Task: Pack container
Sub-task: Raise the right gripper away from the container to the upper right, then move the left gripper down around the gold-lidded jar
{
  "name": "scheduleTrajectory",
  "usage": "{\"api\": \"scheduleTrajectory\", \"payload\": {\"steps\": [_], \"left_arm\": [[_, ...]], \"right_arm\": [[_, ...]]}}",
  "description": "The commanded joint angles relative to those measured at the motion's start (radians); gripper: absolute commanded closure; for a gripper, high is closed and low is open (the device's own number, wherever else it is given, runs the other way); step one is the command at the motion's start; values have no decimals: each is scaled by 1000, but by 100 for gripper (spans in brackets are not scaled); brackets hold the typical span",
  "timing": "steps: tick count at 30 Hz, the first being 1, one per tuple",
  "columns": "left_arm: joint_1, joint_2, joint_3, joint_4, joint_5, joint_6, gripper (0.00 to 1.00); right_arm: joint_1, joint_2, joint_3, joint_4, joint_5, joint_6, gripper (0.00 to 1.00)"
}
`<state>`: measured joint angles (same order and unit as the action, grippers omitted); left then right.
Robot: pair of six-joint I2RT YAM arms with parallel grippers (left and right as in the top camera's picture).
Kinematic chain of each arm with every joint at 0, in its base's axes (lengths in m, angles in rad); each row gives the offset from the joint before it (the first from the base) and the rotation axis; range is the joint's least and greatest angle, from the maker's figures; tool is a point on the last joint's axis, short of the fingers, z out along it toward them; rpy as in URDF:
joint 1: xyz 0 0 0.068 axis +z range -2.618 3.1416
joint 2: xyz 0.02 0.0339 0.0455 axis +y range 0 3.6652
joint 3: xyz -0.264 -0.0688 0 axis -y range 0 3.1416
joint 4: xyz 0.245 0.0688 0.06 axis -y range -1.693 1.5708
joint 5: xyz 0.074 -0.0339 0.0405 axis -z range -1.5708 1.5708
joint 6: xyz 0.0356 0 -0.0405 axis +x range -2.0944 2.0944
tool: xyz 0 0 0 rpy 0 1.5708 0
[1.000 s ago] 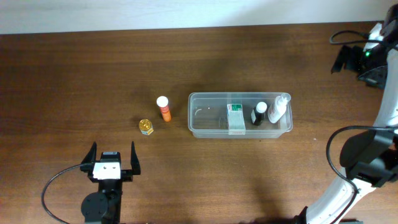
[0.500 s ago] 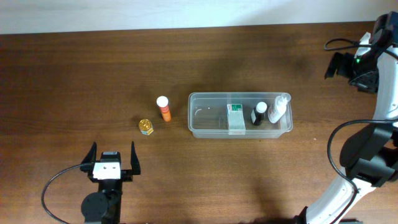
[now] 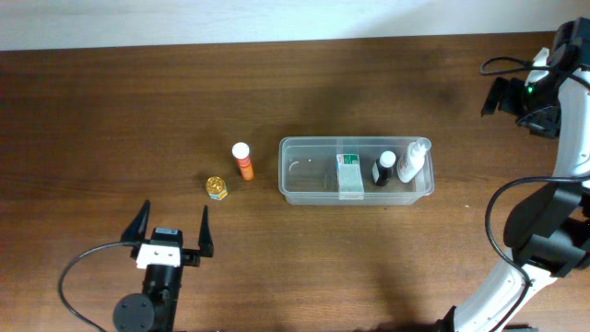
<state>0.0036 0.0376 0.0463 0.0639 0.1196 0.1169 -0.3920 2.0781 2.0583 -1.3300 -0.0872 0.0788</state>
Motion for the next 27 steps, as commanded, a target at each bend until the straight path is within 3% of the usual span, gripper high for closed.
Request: {"api": "scheduleTrajectory", "payload": {"steps": [1, 4, 8, 13, 16, 21, 27], "left_arm": [[6, 148, 188, -53, -3, 84, 1], [6, 342, 363, -188, -4, 121, 1], [6, 703, 692, -509, 6, 134, 1], [6, 1009, 879, -693, 11, 135, 1], [6, 1192, 934, -799, 24, 77, 1], [6, 1378, 941, -798, 36, 78, 1], [6, 1466, 941, -702, 40, 87, 1]], "right_arm": [[5, -4, -7, 4, 5, 12, 2], [5, -4, -7, 4, 5, 12, 2], [5, -4, -7, 4, 5, 12, 2], [5, -4, -7, 4, 5, 12, 2], [5, -4, -7, 4, 5, 12, 2], [5, -4, -7, 4, 5, 12, 1], [5, -4, -7, 4, 5, 12, 2]]}}
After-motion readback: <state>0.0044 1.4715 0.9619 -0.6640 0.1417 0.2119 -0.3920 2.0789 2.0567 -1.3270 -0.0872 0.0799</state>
